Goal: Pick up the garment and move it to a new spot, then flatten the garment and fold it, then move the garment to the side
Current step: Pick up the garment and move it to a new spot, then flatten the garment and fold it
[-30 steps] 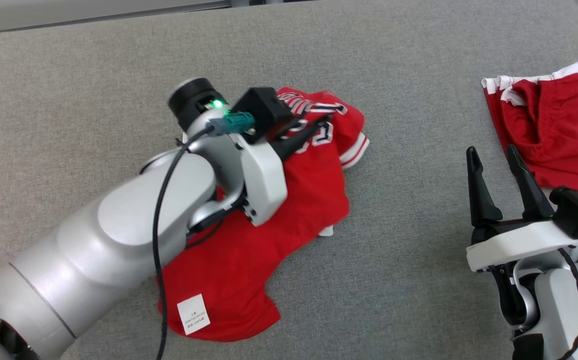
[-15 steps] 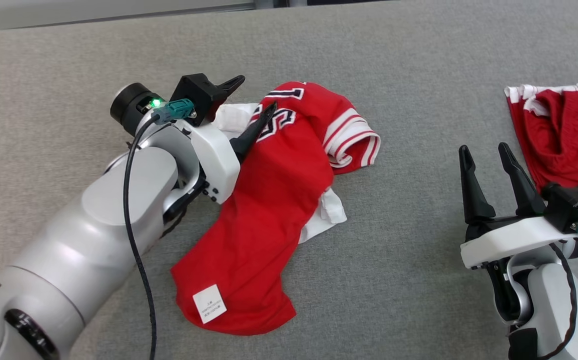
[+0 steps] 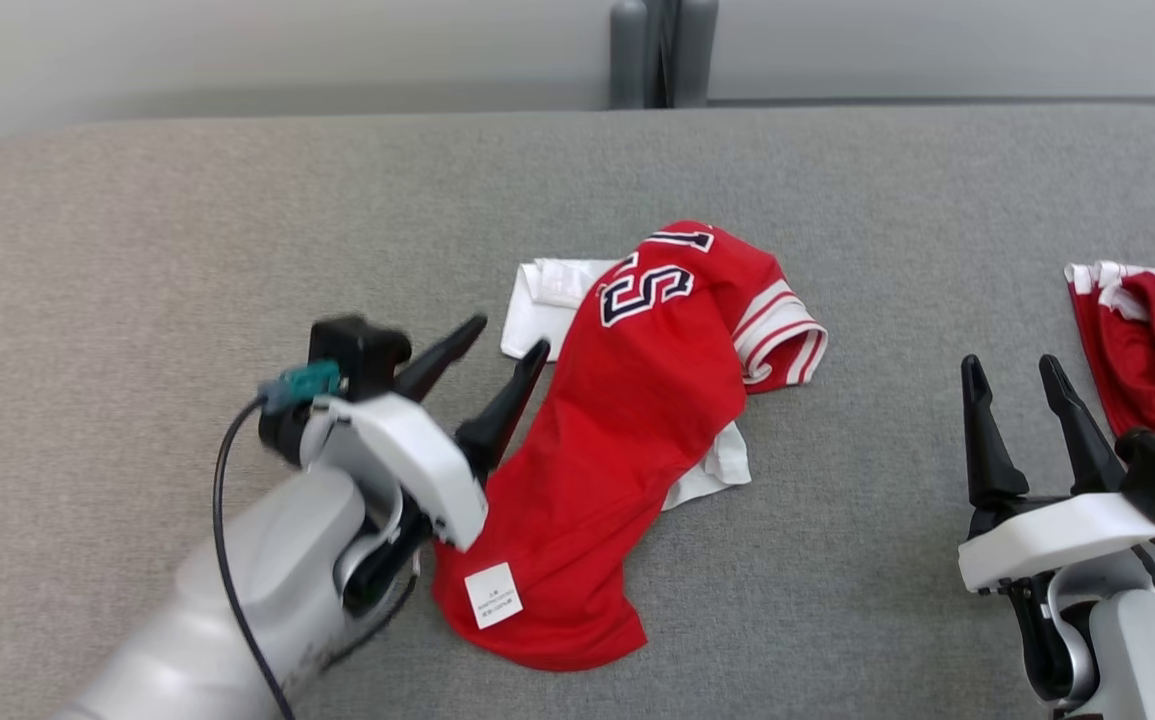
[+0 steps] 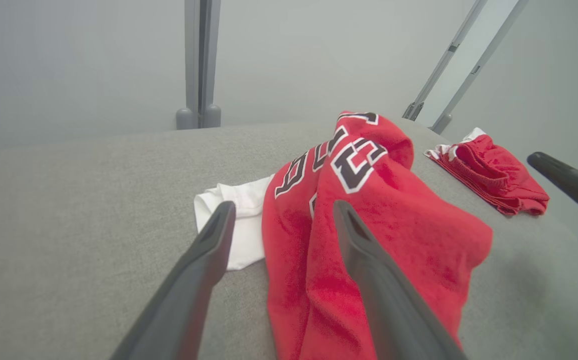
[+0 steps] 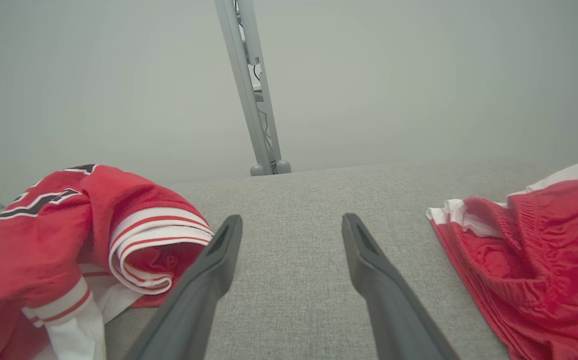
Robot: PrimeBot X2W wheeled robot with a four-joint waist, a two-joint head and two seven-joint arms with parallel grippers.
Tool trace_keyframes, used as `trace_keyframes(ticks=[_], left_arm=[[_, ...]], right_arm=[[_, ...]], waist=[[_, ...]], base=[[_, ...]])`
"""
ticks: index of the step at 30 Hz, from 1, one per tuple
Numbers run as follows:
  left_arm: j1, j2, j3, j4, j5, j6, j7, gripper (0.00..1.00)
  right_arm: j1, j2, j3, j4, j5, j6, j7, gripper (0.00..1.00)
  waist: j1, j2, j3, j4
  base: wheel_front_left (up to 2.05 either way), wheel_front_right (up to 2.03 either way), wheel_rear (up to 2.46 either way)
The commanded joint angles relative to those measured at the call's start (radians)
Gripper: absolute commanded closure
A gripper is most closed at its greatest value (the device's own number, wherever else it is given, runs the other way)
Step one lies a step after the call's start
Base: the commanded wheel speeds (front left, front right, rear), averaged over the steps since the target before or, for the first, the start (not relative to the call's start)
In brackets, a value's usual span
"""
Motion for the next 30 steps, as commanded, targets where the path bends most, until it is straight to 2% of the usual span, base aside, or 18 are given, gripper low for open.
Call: trace_keyframes(ticks=[1,9,21,30], left_arm=[[0.052,0.012,0.014,-0.019,-0.021,0.008,-0.004,0.00],[0.218,0.068,0.083,-0.158,-0.012,0.064,-0.003,0.00],[0.475,0.163,0.114,-0.378,-0.007,0.211,-0.001,0.00],[0.516,0.190,0.093,-0.455,-0.026,0.236,0.051,0.00]], right_arm=[[0.021,-0.005,-0.005,-0.009,0.000,0.000,0.008,0.00],[0.054,-0.005,-0.009,-0.037,0.003,0.000,0.019,0.00],[0.088,-0.005,-0.037,-0.070,-0.003,0.000,0.036,0.00],[0.086,-0.005,-0.032,-0.078,-0.001,0.000,0.044,0.00]], waist=[[0.0000,-0.0001,-0.033,0.021],[0.0000,-0.0001,-0.060,0.021],[0.0000,-0.0001,-0.072,0.033],[0.0000,-0.0001,-0.069,0.028]], base=[[0.00,0.00,0.00],[0.00,0.00,0.00],[0.00,0.00,0.00],[0.00,0.00,0.00]])
